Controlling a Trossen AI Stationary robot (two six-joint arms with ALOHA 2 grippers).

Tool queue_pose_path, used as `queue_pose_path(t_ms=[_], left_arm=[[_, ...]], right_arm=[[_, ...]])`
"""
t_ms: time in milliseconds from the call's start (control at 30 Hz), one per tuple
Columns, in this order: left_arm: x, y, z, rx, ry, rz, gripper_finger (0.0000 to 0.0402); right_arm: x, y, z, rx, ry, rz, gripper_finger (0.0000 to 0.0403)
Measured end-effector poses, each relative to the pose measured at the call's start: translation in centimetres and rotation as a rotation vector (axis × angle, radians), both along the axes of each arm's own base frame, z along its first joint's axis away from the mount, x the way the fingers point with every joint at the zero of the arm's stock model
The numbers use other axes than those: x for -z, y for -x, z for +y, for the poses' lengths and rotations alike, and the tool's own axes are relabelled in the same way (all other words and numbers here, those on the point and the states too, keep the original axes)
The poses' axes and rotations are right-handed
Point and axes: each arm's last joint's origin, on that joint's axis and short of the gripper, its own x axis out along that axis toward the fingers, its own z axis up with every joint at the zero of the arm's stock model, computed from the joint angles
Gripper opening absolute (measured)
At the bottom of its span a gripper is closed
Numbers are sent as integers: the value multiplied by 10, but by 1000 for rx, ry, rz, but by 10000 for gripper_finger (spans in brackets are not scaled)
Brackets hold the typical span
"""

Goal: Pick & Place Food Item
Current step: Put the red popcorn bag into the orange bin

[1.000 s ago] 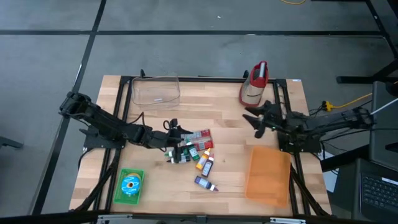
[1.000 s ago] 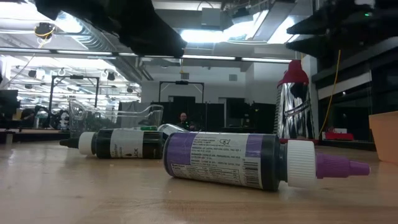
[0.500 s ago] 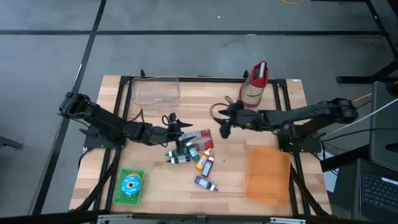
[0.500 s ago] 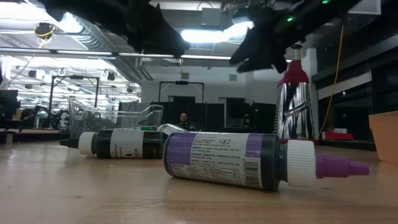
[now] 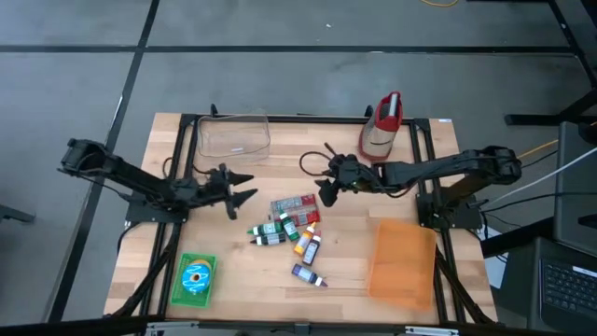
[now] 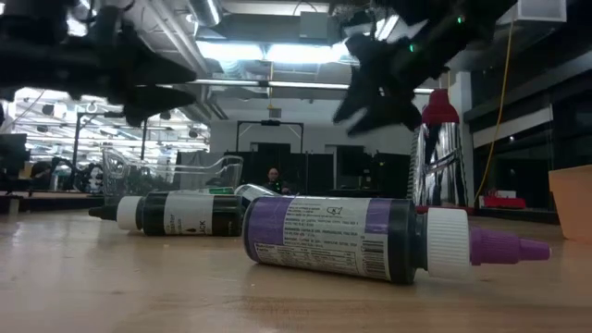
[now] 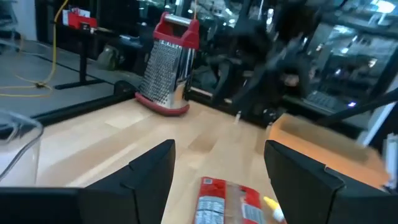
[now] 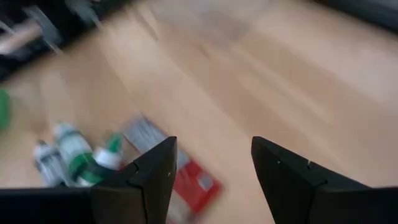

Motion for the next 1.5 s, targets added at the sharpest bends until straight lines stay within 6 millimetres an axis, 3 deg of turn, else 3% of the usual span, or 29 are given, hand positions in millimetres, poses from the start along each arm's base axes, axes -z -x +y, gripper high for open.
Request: queue_pose_path(t_ms=[500, 1133, 1267, 1500], left_arm=[[-10, 11, -4, 61, -1, -74, 242], [-10, 10, -7, 150, 34, -82, 242], [-10, 10, -7, 151, 39, -83, 242], [-10, 10, -7, 157, 39, -83, 242]], right_arm=[[79, -17, -6, 40, -389, 297, 210], [90, -86, -5, -124, -428, 282, 207], [89, -90, -5, -154, -389, 278, 167], [85, -95, -5, -204, -336, 238, 15]])
